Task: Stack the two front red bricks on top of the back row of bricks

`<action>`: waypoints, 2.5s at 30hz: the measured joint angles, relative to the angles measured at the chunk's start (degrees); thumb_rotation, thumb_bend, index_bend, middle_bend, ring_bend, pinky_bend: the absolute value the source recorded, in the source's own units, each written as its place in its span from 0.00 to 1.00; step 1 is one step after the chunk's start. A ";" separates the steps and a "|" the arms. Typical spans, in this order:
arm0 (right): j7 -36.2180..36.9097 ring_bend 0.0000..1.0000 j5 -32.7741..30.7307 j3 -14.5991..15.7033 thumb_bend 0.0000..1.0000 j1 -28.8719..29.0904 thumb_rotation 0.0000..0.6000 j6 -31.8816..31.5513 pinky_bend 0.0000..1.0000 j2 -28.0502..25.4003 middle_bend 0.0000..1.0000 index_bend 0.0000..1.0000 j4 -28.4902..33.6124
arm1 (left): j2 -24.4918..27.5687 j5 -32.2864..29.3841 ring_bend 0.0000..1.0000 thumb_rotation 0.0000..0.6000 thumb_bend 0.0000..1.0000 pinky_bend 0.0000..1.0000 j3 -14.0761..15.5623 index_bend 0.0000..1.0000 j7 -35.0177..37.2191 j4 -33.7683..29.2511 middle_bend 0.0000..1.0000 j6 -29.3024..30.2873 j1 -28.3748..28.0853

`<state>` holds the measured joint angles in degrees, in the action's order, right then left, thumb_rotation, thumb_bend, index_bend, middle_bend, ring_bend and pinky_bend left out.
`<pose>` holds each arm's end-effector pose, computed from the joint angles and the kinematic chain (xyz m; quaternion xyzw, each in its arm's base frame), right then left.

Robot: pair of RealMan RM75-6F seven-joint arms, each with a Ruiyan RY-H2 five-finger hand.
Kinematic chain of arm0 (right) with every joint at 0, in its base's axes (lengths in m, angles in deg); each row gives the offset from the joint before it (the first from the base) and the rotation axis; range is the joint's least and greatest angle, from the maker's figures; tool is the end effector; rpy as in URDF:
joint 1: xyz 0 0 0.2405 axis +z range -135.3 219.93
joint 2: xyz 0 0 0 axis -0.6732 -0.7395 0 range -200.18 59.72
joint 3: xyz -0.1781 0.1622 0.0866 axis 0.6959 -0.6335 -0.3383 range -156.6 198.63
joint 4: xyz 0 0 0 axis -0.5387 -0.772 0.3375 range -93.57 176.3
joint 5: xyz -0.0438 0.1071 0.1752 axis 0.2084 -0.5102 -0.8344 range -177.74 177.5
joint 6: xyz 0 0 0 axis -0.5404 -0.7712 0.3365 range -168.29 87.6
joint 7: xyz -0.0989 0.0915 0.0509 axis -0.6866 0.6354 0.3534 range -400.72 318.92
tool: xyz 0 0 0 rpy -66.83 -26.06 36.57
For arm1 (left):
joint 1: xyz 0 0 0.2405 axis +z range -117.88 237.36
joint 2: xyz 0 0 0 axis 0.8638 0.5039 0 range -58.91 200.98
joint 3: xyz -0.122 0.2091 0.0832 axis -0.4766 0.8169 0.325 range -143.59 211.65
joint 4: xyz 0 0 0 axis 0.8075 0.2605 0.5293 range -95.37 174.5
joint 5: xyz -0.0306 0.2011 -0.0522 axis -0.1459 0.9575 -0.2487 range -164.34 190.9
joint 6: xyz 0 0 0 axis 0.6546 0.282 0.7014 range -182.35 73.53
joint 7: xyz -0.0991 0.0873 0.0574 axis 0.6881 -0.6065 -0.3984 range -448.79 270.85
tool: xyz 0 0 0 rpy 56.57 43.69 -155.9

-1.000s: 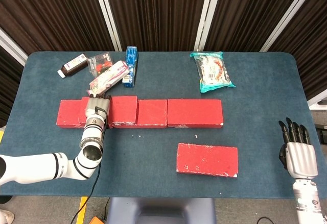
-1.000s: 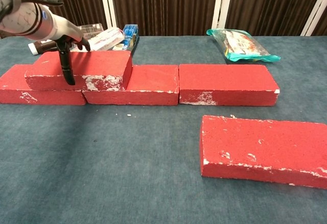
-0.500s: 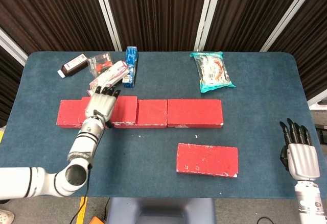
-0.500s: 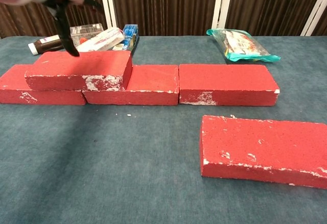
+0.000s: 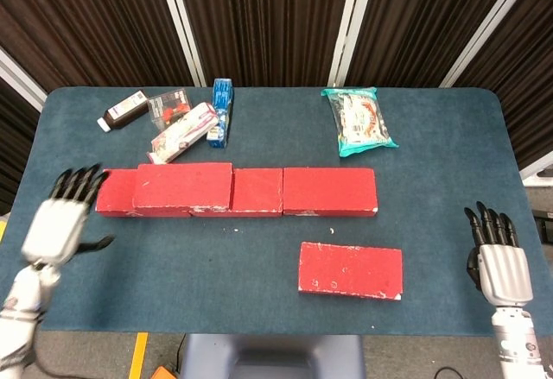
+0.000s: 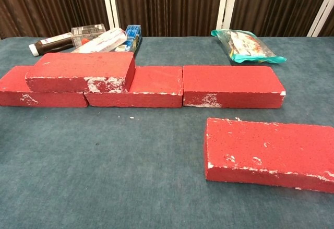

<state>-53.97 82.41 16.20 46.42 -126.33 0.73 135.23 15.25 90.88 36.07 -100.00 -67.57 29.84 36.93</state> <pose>-0.3011 -0.1825 0.1286 0.5826 -0.3715 0.3609 0.6263 -0.2343 0.2417 0.1750 -0.6499 -0.3293 -0.3930 0.5610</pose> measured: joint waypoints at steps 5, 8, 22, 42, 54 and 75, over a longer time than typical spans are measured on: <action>-0.13 0.00 0.93 0.97 0.93 0.33 1.00 1.21 0.00 0.11 0.00 0.15 -0.07 | -2.51 5.43 0.00 1.00 0.09 0.02 3.77 0.00 10.39 11.47 0.00 8.40 11.69; 0.36 0.00 1.57 1.98 0.86 0.68 1.00 2.88 0.00 -0.35 0.00 0.15 0.41 | -3.17 6.44 0.00 1.00 0.19 0.02 4.17 0.00 11.28 12.98 0.00 10.34 13.46; -11.21 0.00 -4.89 3.36 0.00 11.24 1.00 23.50 0.00 -4.87 0.00 0.00 19.30 | -4.16 7.27 0.00 1.00 0.19 0.02 1.54 0.00 11.76 12.96 0.00 10.78 17.72; -44.07 0.00 -42.48 1.83 0.00 30.34 1.00 14.78 0.00 7.74 0.00 0.00 33.72 | -3.09 6.99 0.00 1.00 0.20 0.02 -0.83 0.00 12.51 11.63 0.00 7.34 19.05; -43.22 0.00 -44.60 3.04 0.00 32.17 1.00 11.46 0.00 10.09 0.00 0.00 30.99 | -2.94 7.53 0.00 1.00 0.20 0.02 -1.35 0.00 11.92 10.91 0.00 5.76 19.40; -38.91 0.00 -43.43 4.86 0.00 33.63 1.00 11.77 0.00 10.12 0.00 0.00 30.18 | -3.18 6.70 0.00 1.00 0.20 0.02 -2.96 0.00 9.87 9.87 0.00 5.10 20.34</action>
<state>-92.88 38.98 21.06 80.05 -114.56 10.84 165.41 12.07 97.57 33.11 -90.13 -57.70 34.95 57.27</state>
